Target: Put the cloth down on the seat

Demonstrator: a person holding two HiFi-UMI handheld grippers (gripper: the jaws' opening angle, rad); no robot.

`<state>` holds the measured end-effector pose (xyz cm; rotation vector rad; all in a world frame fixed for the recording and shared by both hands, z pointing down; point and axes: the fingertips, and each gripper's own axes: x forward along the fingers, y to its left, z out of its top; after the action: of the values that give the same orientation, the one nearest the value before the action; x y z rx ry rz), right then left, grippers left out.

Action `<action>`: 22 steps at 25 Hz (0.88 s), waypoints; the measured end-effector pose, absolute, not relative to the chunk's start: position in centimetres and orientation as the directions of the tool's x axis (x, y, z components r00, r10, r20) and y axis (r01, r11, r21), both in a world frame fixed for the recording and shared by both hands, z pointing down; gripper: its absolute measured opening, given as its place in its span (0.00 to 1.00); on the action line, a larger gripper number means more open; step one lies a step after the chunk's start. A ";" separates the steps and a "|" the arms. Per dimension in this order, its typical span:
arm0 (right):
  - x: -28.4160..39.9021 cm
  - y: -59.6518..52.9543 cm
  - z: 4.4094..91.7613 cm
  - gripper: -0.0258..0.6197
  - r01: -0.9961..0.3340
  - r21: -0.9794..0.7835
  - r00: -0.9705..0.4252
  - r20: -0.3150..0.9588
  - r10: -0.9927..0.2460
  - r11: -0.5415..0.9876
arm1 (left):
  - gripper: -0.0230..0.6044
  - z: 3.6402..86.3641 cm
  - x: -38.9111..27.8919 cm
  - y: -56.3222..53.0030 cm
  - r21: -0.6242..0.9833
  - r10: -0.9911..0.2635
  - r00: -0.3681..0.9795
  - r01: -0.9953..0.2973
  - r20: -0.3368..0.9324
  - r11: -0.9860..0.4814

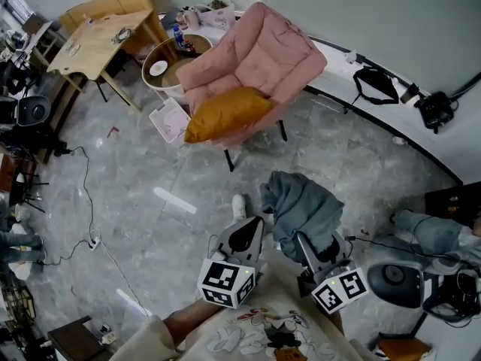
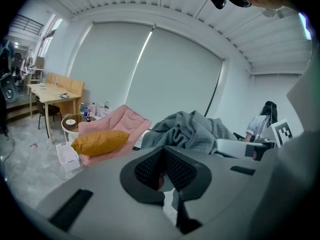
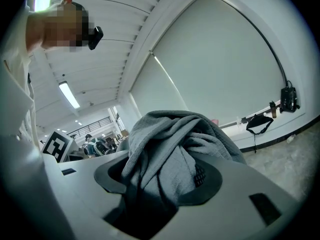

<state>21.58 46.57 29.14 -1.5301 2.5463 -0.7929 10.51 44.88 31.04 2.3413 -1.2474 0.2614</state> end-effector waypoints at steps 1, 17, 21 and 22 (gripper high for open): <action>21.3 45.9 29.2 0.44 -0.803 -0.465 -0.507 0.203 -0.838 0.373 | 0.04 31.1 10.1 44.3 0.317 -0.734 0.564 -0.824 0.378 -0.470; 14.5 30.7 26.6 0.41 -0.801 -0.458 -0.506 0.169 -0.846 0.387 | 0.05 29.3 4.0 27.9 0.352 -0.756 0.580 -0.806 0.303 -0.477; 13.0 27.3 25.6 0.39 -0.811 -0.455 -0.482 0.166 -0.860 0.367 | 0.04 28.9 2.5 24.5 0.362 -0.741 0.601 -0.790 0.300 -0.494; 12.7 26.5 25.4 0.39 -0.814 -0.456 -0.475 0.167 -0.864 0.359 | 0.05 28.8 2.0 23.7 0.366 -0.738 0.604 -0.788 0.300 -0.495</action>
<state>12.65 26.47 25.39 -1.5527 2.5043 -0.7487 1.98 23.66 28.81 2.3638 -1.2107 0.1416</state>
